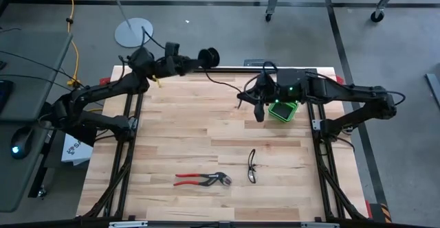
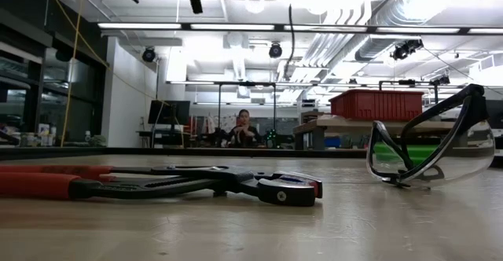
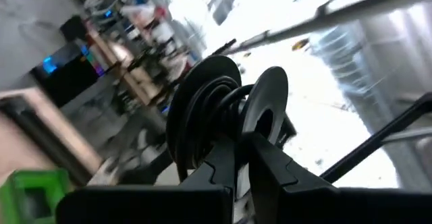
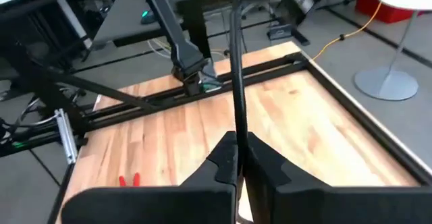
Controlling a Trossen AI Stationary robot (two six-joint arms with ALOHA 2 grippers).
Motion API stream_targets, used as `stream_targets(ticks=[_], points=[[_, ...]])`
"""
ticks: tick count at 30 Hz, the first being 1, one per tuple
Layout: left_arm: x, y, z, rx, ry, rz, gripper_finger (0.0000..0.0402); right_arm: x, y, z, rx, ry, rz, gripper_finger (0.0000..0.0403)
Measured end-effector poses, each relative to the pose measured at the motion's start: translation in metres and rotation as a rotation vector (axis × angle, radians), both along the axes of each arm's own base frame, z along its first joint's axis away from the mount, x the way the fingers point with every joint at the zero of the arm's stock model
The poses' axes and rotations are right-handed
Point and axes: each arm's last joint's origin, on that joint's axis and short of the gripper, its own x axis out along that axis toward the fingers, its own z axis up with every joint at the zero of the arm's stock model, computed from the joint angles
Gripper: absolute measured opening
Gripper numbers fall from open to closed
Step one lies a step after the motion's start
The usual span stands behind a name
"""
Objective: Coil cords
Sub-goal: Uncoil the black wire from the black spool
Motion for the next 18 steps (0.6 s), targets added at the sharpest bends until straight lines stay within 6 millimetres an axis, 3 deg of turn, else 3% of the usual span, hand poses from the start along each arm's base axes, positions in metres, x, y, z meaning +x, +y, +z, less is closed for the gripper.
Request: stream_targets(ticks=[5, 10, 14, 18], points=[[-0.002, 0.001, 0.005, -0.081, -0.068, 0.015, 0.0012, 0.004, 0.008, -0.005, 0.008, 0.025, 0.041, 0.0043], [-0.001, -0.002, 0.006, -0.149, -0.087, -0.021, 0.0012, 0.008, 0.01, -0.011, 0.008, 0.061, 0.048, 0.0138], [0.003, -0.013, 0.009, -0.163, -0.115, -0.088, 0.0012, 0.01, 0.006, -0.009, -0.046, 0.033, -0.075, 0.0204], [0.007, -0.027, 0.011, -0.177, -0.123, -0.199, 0.0012, 0.013, -0.003, 0.003, -0.051, -0.097, -0.136, 0.0225]])
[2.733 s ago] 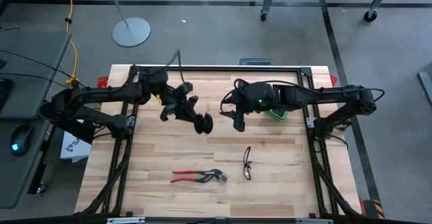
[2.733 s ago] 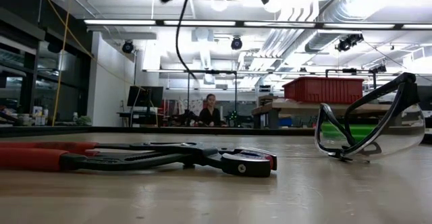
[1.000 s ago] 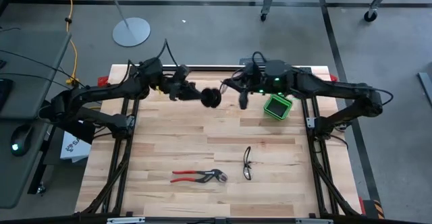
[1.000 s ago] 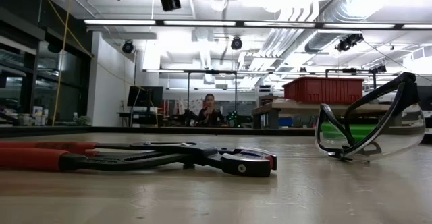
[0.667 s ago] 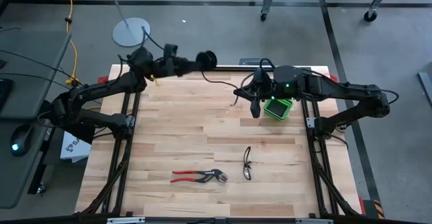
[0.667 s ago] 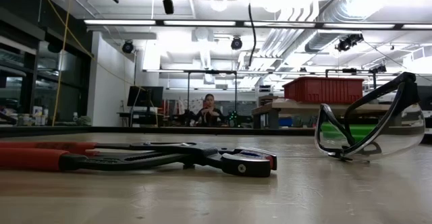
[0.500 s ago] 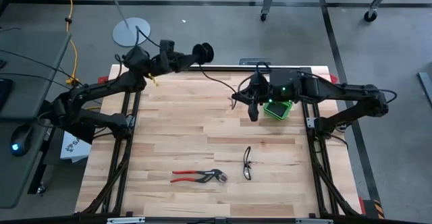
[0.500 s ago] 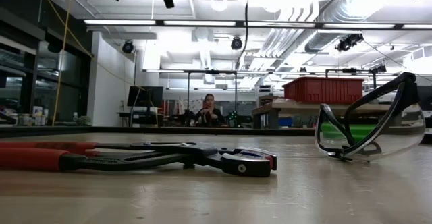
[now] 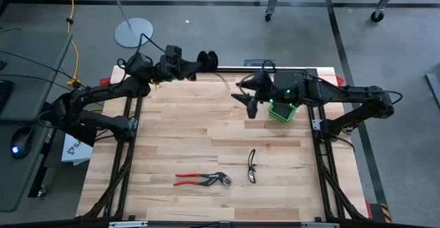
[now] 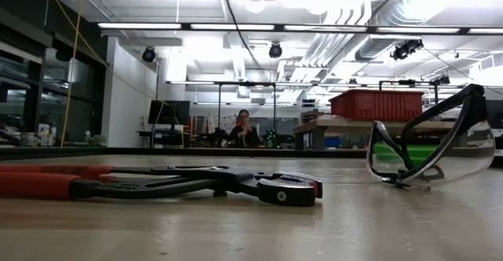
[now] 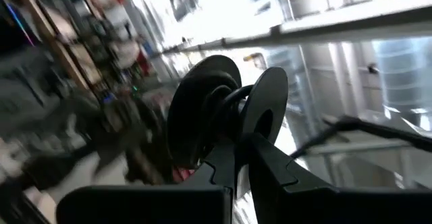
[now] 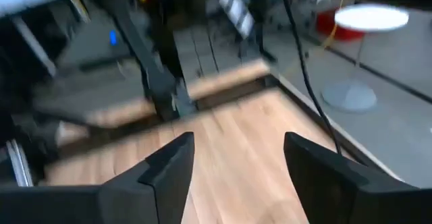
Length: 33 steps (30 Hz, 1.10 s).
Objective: Coil cords
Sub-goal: Uncoil the black wire from the black spool
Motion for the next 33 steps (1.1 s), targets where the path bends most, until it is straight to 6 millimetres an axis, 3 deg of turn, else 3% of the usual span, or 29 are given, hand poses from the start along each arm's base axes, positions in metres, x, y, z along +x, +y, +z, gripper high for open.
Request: stream_targets(ticks=[7, 18, 26, 33], points=[[0.006, -0.021, 0.008, -0.01, -0.028, -0.105, 0.0012, 0.018, -0.016, 0.013, -0.017, -0.224, 0.106, 0.0225], [0.007, -0.035, 0.053, 0.026, -0.062, -0.201, 0.0012, 0.05, -0.021, -0.002, -0.095, -0.298, 0.165, 0.0224], [0.018, -0.038, 0.052, 0.004, -0.002, -0.215, 0.0012, 0.053, -0.017, 0.008, -0.087, -0.442, 0.23, 0.0224], [0.039, -0.041, 0.05, -0.025, 0.024, -0.258, 0.0012, 0.053, -0.018, 0.008, -0.106, -0.445, 0.196, 0.0224]])
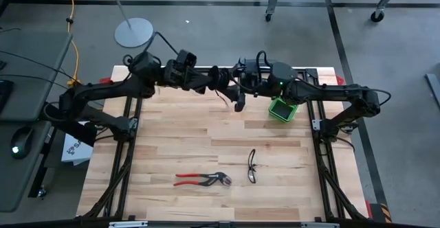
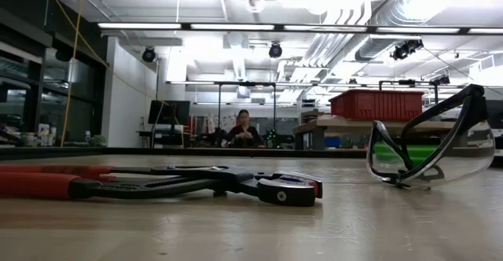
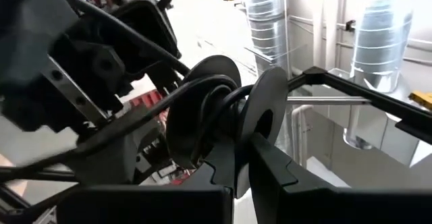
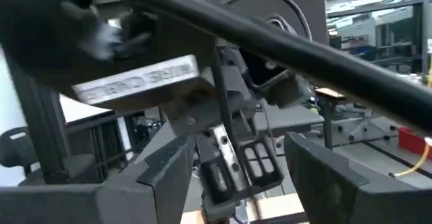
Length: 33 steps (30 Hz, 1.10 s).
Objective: Coil cords
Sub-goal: Uncoil the black wire from the black spool
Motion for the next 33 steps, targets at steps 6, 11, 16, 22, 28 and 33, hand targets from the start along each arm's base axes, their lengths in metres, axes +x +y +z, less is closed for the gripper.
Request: stream_targets(ticks=[6, 11, 16, 22, 28, 33], points=[[0.011, 0.004, 0.0, 0.002, 0.006, -0.005, 0.0012, 0.0, 0.0, 0.0, -0.011, 0.0, -0.015, 0.0219], [0.011, 0.006, 0.001, 0.003, 0.006, 0.001, 0.0012, 0.0, 0.002, 0.0, -0.009, 0.001, -0.038, 0.0173], [0.011, 0.006, 0.0, 0.002, 0.007, 0.001, 0.0013, 0.0, 0.002, 0.0, -0.032, 0.004, -0.047, 0.0103], [0.008, 0.009, 0.002, 0.01, 0.0, 0.019, 0.0013, -0.003, 0.002, 0.002, -0.029, 0.013, -0.047, 0.001], [0.002, 0.018, 0.005, 0.017, -0.009, 0.049, 0.0019, -0.016, 0.003, 0.01, -0.025, 0.036, -0.046, 0.0002], [-0.001, 0.023, 0.005, 0.026, 0.001, 0.052, 0.0062, -0.023, 0.004, 0.008, -0.008, 0.107, -0.034, 0.0001]])
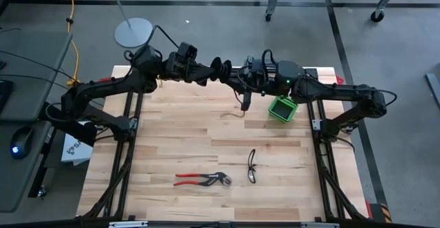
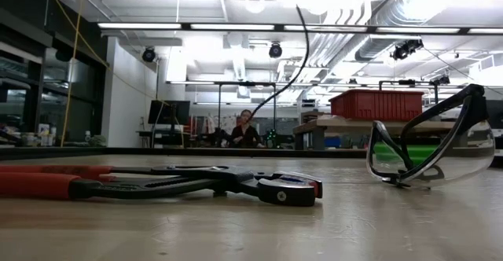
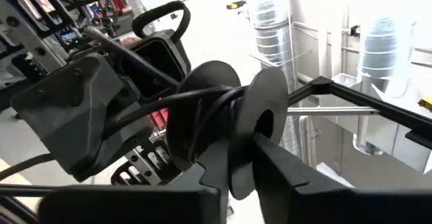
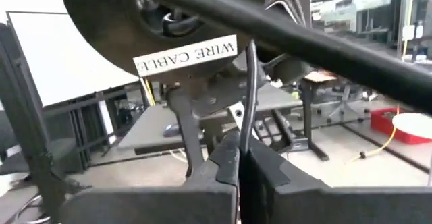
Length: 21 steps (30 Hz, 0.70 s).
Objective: Coil cords
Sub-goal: Uncoil the black wire from the black spool, then coil the black wire on the black spool
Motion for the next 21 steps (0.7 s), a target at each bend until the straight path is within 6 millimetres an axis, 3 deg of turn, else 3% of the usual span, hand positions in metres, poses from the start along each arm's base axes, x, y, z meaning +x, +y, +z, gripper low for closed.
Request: stream_targets(ticks=[6, 12, 21], points=[[-0.004, 0.002, -0.011, 0.04, 0.168, -0.084, 0.0119, -0.013, 0.002, -0.001, 0.0, 0.105, -0.015, 0.0001], [-0.02, -0.005, -0.018, 0.092, 0.322, -0.112, 0.0139, -0.024, 0.001, -0.003, 0.004, 0.187, -0.029, 0.0], [-0.053, -0.007, -0.047, 0.323, 0.687, 0.095, 0.014, -0.037, 0.002, -0.004, 0.02, 0.268, -0.03, 0.0]])
